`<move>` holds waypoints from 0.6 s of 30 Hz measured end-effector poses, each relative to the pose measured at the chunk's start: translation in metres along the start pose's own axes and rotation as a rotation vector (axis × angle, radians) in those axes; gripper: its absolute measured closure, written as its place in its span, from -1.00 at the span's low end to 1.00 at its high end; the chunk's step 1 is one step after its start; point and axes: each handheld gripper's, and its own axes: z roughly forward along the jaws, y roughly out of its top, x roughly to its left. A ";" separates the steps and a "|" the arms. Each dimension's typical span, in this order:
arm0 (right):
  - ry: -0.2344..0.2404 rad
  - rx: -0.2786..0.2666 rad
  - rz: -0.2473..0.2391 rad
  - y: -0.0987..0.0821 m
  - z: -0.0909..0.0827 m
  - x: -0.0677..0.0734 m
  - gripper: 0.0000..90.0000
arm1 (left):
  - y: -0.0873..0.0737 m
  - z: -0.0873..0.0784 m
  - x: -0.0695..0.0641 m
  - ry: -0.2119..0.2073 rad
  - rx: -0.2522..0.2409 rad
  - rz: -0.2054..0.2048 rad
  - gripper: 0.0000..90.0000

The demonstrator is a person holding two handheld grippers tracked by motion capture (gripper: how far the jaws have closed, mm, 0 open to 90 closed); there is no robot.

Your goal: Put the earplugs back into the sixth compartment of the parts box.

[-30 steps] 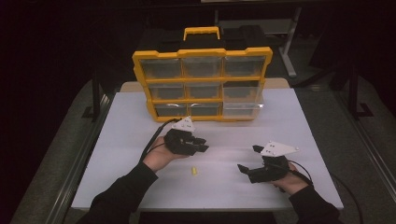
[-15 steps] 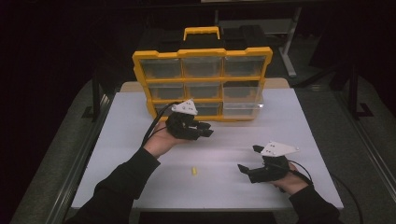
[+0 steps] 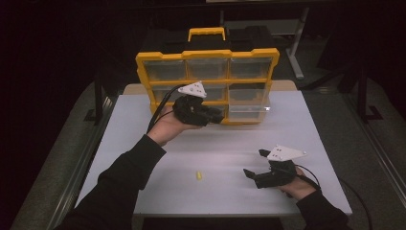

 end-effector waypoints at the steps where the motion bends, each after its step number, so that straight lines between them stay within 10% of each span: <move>1: 0.000 0.000 -0.002 0.000 0.000 0.000 -0.79 | 0.004 0.000 0.001 0.000 -0.005 0.002 0.55; 18: 0.002 0.001 0.001 0.000 0.000 0.000 -0.79 | 0.057 0.012 0.021 -0.006 0.000 0.005 0.55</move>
